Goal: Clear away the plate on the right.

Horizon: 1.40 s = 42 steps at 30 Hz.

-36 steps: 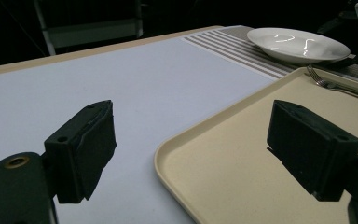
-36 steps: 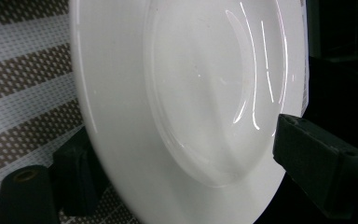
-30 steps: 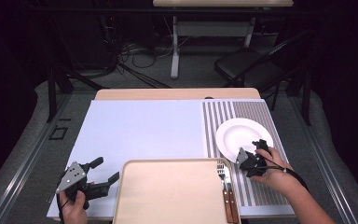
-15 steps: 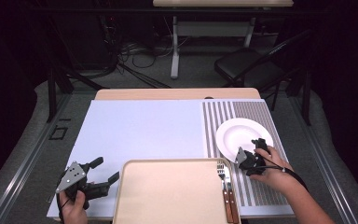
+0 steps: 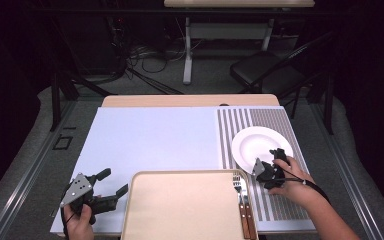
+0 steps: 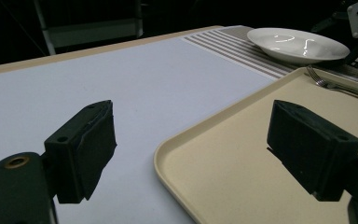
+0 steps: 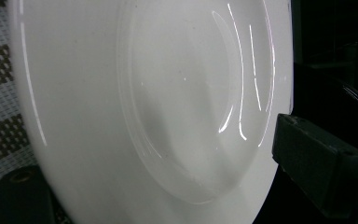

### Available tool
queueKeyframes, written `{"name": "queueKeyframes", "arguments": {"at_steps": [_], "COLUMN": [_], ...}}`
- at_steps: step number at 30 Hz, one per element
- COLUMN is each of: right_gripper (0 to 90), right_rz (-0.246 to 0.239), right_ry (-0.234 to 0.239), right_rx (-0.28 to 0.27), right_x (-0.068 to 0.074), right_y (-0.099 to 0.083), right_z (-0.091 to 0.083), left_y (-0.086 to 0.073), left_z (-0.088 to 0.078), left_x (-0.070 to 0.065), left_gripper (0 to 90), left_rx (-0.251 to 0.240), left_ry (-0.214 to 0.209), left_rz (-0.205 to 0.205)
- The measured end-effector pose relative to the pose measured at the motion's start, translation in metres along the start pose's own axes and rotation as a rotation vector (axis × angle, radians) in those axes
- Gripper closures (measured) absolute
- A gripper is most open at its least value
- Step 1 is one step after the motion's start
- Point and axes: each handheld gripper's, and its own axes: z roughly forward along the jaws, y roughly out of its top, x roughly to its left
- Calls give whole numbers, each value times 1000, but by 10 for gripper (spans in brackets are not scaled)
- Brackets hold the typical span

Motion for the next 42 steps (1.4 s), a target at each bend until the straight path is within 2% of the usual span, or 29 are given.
{"name": "queueKeyframes", "arguments": {"at_steps": [4,8,9,11,12,13,18,25,27,28,31,32,36,37,39,42], "right_gripper": [143,143,146,153,160,169,224,252,286,311,353,364,422,442,476,558], "right_rz": [17,5,5,-19,-25,-16,-26,-45,-34,-28,-21,-19,-27,-23,-22,-29], "right_ry": [-6,-8,-18,5,-10,-14,-2,4,17,17,29,23,61,60,61,92], "right_rx": [-19,-6,-39,44,-22,-33,-41,-52,-35,-65,-61,-89,-24,-57,-68,-45], "right_x": [1,1,2,0,1,2,3,2,2,1,-1,-2,-4,-4,-5,-7], "right_y": [-1,0,-1,1,-1,-1,-1,-1,-1,-2,-3,-4,-4,-5,-6,-5], "right_z": [1,0,2,-4,0,0,-3,-4,-6,-5,-8,-6,-12,-10,-11,-14], "left_y": [0,0,0,0,0,0,0,0,0,0,0,0,0,0,0,0], "left_z": [0,0,0,0,0,0,1,1,1,1,1,1,1,1,1,1], "left_x": [0,0,0,0,0,0,0,0,0,0,0,0,0,0,0,0], "left_gripper": [155,155,155,155,155,155,155,155,155,155,155,155,155,155,155,155], "left_rx": [0,1,0,0,0,1,0,1,1,1,1,1,2,2,2,2], "left_ry": [-3,-5,-1,-1,-1,-1,-2,-2,-2,-2,-4,-2,-3,-3,-2,-3], "left_rz": [0,1,0,-1,-1,-1,-1,-1,0,-1,-1,-1,0,0,0,0]}}
